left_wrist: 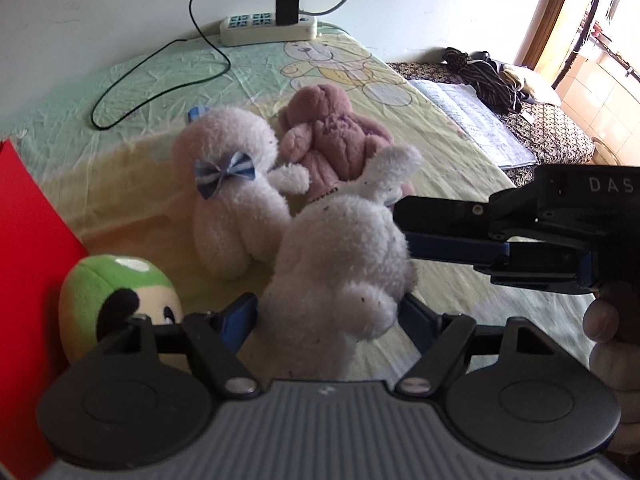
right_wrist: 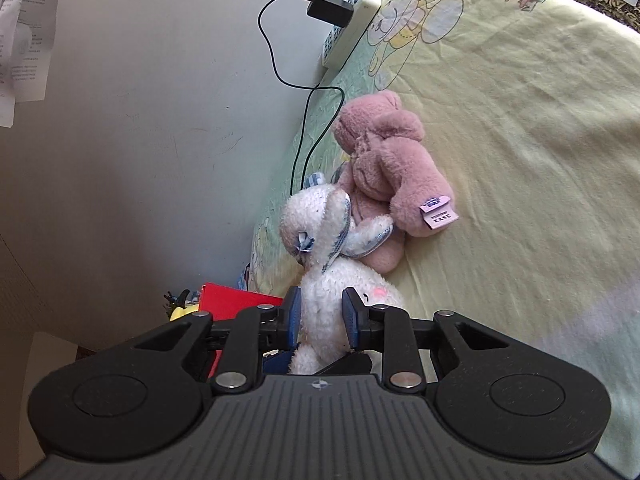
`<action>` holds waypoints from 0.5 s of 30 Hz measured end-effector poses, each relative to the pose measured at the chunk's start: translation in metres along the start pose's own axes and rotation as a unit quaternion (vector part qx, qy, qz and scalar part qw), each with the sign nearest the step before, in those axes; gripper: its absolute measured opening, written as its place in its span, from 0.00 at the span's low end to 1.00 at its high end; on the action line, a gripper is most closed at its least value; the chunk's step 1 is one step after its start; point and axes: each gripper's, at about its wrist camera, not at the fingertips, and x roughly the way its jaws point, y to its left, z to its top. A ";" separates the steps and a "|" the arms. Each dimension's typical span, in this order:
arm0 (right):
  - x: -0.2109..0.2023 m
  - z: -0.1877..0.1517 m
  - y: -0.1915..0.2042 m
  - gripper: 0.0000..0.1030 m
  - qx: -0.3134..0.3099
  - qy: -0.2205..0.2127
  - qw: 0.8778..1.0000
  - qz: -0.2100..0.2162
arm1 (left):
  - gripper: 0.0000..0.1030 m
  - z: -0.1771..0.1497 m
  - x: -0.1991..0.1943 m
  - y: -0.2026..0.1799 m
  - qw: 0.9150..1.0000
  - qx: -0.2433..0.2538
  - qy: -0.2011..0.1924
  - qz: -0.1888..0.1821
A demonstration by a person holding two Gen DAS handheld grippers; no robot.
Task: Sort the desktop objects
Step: 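Grasp the white bunny with the right gripper and lift it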
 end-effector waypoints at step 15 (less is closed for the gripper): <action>-0.024 -0.001 0.012 0.29 0.005 0.010 1.000 0.024 | 0.68 0.003 -0.004 0.011 0.987 -0.091 0.033 -0.131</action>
